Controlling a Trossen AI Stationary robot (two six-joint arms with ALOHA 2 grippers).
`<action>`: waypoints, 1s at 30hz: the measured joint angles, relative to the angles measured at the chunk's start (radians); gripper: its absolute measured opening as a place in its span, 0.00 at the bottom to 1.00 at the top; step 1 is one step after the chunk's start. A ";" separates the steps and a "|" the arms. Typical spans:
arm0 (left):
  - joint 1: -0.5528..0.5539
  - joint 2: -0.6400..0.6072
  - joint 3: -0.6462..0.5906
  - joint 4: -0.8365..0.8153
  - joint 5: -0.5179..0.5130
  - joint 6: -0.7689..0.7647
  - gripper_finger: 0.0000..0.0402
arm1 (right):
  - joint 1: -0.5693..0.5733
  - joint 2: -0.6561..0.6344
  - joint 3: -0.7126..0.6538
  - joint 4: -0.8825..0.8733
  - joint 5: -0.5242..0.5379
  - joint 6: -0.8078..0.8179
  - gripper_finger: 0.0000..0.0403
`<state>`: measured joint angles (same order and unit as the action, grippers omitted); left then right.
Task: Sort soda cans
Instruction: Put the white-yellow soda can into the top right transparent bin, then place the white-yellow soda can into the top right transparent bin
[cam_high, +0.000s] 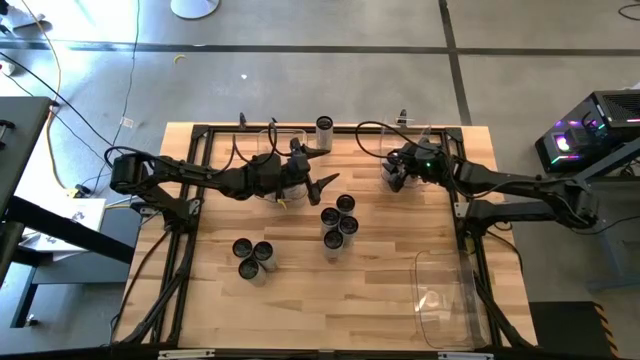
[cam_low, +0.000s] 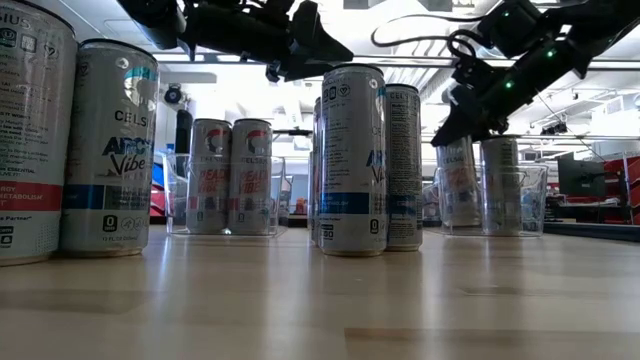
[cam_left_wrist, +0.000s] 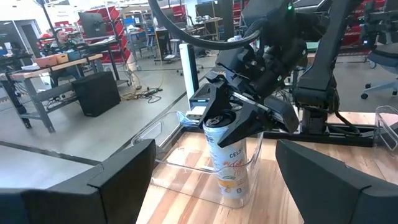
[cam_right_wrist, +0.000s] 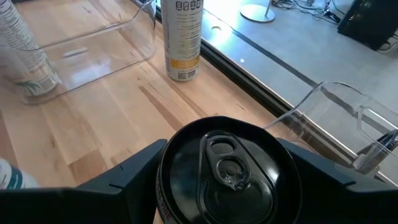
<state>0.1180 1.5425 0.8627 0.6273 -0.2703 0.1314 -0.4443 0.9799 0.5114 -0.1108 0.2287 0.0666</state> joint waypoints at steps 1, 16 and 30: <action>0.000 0.000 0.000 0.000 0.000 0.000 0.82 | 0.000 0.000 0.000 -0.001 -0.003 0.000 0.67; 0.000 0.001 0.000 0.000 -0.002 -0.008 0.82 | 0.000 0.002 0.074 -0.162 -0.005 0.015 0.73; 0.000 0.001 0.000 0.000 -0.002 -0.008 0.82 | 0.000 -0.052 0.099 -0.184 0.019 0.035 0.73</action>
<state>0.1181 1.5433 0.8627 0.6273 -0.2722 0.1230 -0.4446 0.9280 0.6108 -0.2945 0.2480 0.1014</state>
